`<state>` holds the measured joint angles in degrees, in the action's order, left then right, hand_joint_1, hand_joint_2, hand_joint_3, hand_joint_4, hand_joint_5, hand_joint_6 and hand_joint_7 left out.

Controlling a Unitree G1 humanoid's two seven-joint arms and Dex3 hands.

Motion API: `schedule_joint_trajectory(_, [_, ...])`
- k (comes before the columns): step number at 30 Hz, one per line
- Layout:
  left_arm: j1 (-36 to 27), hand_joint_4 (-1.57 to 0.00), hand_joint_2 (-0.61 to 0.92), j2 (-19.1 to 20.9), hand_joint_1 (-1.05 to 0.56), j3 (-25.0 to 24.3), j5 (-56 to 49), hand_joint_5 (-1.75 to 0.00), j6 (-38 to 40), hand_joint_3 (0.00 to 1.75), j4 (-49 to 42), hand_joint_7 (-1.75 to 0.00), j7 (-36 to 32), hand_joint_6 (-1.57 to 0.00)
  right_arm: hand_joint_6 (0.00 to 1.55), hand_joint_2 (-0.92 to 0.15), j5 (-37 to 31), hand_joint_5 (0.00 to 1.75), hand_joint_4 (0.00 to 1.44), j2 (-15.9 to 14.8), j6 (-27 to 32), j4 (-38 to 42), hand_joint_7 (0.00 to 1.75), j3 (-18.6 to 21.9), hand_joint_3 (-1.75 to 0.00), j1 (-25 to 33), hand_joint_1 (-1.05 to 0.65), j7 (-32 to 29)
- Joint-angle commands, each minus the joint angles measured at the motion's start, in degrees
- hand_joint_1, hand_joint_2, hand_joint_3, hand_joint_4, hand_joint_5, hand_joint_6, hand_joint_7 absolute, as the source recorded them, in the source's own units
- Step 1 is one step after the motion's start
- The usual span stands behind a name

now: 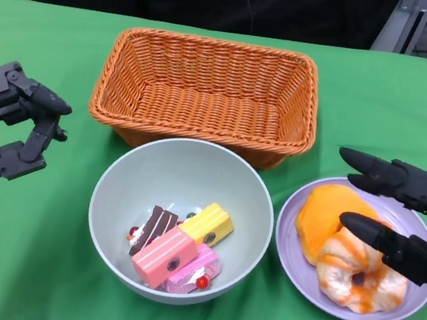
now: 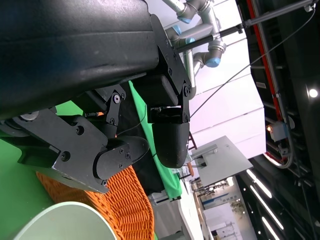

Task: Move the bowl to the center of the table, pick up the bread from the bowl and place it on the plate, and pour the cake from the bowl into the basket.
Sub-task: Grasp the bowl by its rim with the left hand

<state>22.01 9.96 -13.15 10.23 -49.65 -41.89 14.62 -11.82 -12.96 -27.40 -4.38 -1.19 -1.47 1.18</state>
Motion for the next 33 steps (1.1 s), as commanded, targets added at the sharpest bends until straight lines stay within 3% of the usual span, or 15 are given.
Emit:
schedule_joint_trajectory(1, [-1.1,-0.82,0.64,0.6,-0.03,0.3,0.2,-1.45,-0.5,0.91,1.2,-1.11,0.8,-0.86,0.79,-0.92,5.8,0.07,0.92,0.7,-3.3,4.9,0.03,0.2,-0.03,-2.1,-0.35,2.2])
schedule_joint_trajectory(5, [-1.8,-0.82,0.63,0.6,-0.02,0.9,0.5,-1.45,-0.9,0.92,1.6,-1.12,2.2,-0.86,0.78,-0.92,13.3,0.06,0.89,2.2,-6.2,10.8,0.02,0.3,-0.02,-4.4,-0.31,6.8])
schedule_joint_trajectory(9, [-2.6,-0.82,0.62,0.4,0.00,1.7,0.9,-1.44,-1.1,0.95,2.1,-1.15,3.8,-0.86,0.84,-0.92,19.0,0.12,0.97,4.3,-10.4,16.9,0.05,1.0,-0.04,-7.0,-0.24,10.6])
schedule_joint_trajectory(10, [-2.8,-0.83,0.61,0.4,0.00,1.8,0.9,-1.44,-1.0,0.97,2.3,-1.15,4.0,-0.87,0.86,-0.92,20.1,0.26,0.92,4.7,-11.6,18.2,0.06,1.3,-0.05,-7.6,-0.23,11.5])
schedule_joint_trajectory(12, [-3.3,-0.84,0.59,0.2,0.01,2.3,0.6,-1.44,-0.8,0.99,2.8,-1.14,4.2,-0.88,0.90,-0.92,21.5,0.80,0.73,5.7,-13.4,19.9,0.13,1.9,-0.08,-8.6,-0.17,12.2])
schedule_joint_trajectory(14, [-3.6,-0.84,0.59,0.2,0.02,2.6,0.3,-1.44,-1.1,1.01,2.9,-1.14,4.3,-0.88,0.93,-0.91,21.6,1.00,0.69,6.6,-14.1,20.2,0.22,2.4,-0.10,-9.0,-0.15,11.8])
schedule_joint_trajectory(15, [-3.7,-0.84,0.58,0.1,0.03,2.8,0.3,-1.45,-1.2,1.02,3.0,-1.15,4.6,-0.88,0.90,-0.89,21.5,1.08,0.69,6.9,-14.1,20.1,0.36,2.7,-0.16,-9.1,-0.14,11.6])
schedule_joint_trajectory(16, [-3.8,-0.83,0.58,0.1,0.04,3.0,0.3,-1.45,-1.4,1.03,3.0,-1.16,4.8,-0.87,0.82,-0.77,21.4,1.19,0.71,7.3,-14.0,19.9,0.64,2.9,-0.42,-9.2,-0.14,11.4])
schedule_joint_trajectory(18, [-4.0,-0.83,0.57,0.0,0.04,3.3,0.4,-1.44,-1.4,1.04,3.2,-1.17,5.1,-0.87,0.77,-0.55,21.6,1.28,0.74,7.9,-14.0,19.7,0.91,3.1,-0.86,-9.3,-0.12,11.6])
schedule_joint_trajectory(20, [-4.3,-0.83,0.58,0.3,0.01,3.8,0.0,-1.42,-1.7,0.98,3.6,-1.13,5.4,-0.86,0.76,-0.53,21.6,1.36,0.74,8.4,-13.8,19.4,1.02,3.3,-0.89,-9.3,-0.12,11.6])
schedule_joint_trajectory(23, [-4.6,-0.82,0.66,0.8,-0.07,4.6,-0.5,-1.29,-2.9,0.75,4.1,-0.87,6.2,-0.90,0.75,-0.56,21.2,1.42,0.74,8.9,-13.5,19.1,1.08,3.4,-0.85,-9.4,-0.12,11.3])
schedule_joint_trajectory(26, [-5.5,-0.76,0.54,1.8,-0.17,5.9,0.7,-1.03,-3.3,0.85,6.2,-0.47,9.4,-0.91,0.74,-0.56,20.7,1.43,0.73,9.2,-12.9,18.7,1.10,3.6,-0.87,-9.5,-0.10,10.5])
schedule_joint_trajectory(27, [-6.4,-0.71,0.56,2.6,-0.22,6.5,1.5,-0.93,-2.9,0.78,8.0,-0.35,11.0,-0.88,0.74,-0.56,20.9,1.43,0.73,9.3,-12.8,18.7,1.10,3.7,-0.88,-9.6,-0.08,10.5])
schedule_joint_trajectory(29, [-8.0,-0.65,0.72,3.8,-0.30,7.3,2.4,-0.56,-2.0,0.43,11.2,-0.10,13.3,-0.80,0.73,-0.55,21.1,1.43,0.74,9.4,-12.8,19.0,1.10,3.8,-0.90,-9.8,-0.08,10.5])
schedule_joint_trajectory(33, [-12.0,-0.59,0.88,8.0,-0.40,8.1,2.3,-0.17,-1.0,0.10,19.2,-0.01,17.0,-0.68,0.71,-0.56,22.3,1.43,0.73,9.8,-12.0,18.8,1.12,4.1,-0.92,-10.0,-0.05,10.9])
